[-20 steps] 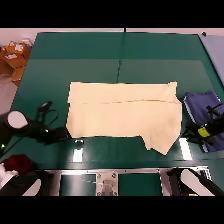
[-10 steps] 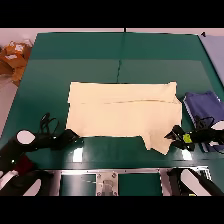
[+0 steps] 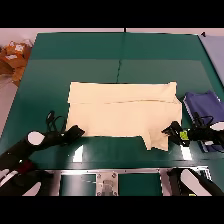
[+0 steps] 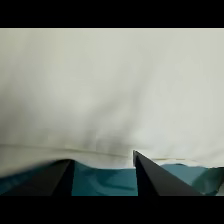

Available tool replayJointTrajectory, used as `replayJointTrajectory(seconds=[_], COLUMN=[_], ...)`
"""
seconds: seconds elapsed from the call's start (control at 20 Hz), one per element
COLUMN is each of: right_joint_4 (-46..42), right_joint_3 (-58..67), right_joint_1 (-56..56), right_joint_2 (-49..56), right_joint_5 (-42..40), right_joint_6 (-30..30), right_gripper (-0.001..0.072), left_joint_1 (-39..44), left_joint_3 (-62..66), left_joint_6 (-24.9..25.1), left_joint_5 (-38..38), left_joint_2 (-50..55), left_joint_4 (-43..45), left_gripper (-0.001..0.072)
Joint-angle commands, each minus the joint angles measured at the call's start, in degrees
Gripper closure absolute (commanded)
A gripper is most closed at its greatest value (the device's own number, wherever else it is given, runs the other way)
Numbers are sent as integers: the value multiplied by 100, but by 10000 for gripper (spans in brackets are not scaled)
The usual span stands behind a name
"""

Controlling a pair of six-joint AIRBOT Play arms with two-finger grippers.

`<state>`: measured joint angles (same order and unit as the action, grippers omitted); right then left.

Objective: Fold the shirts.

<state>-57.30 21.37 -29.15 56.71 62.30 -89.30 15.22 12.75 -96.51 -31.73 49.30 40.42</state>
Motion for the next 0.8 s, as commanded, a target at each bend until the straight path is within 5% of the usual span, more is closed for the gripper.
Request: replayJointTrajectory(seconds=[0.0,0.05,0.1,0.15,0.4,0.75], right_joint_4=[118,118,111,116,-11,-387], right_joint_3=[-2,-2,-4,-2,111,389], right_joint_1=[203,302,363,376,372,372], right_joint_2=[-2,-2,-2,-2,-9,-9], right_joint_5=[26,26,33,76,450,1272], right_joint_6=[70,98,140,151,153,127], right_gripper=[292,292,292,300,590,528], left_joint_1=[103,103,103,103,103,-155], left_joint_3=[-2,-2,0,4,31,656], left_joint_6=[-205,-203,-203,-195,-42,-74], left_joint_5=[935,1102,1158,1099,516,-431], left_joint_2=[48,48,46,46,28,31], left_joint_4=[7,9,2,4,37,1095], left_gripper=[420,499,501,689,690,690])
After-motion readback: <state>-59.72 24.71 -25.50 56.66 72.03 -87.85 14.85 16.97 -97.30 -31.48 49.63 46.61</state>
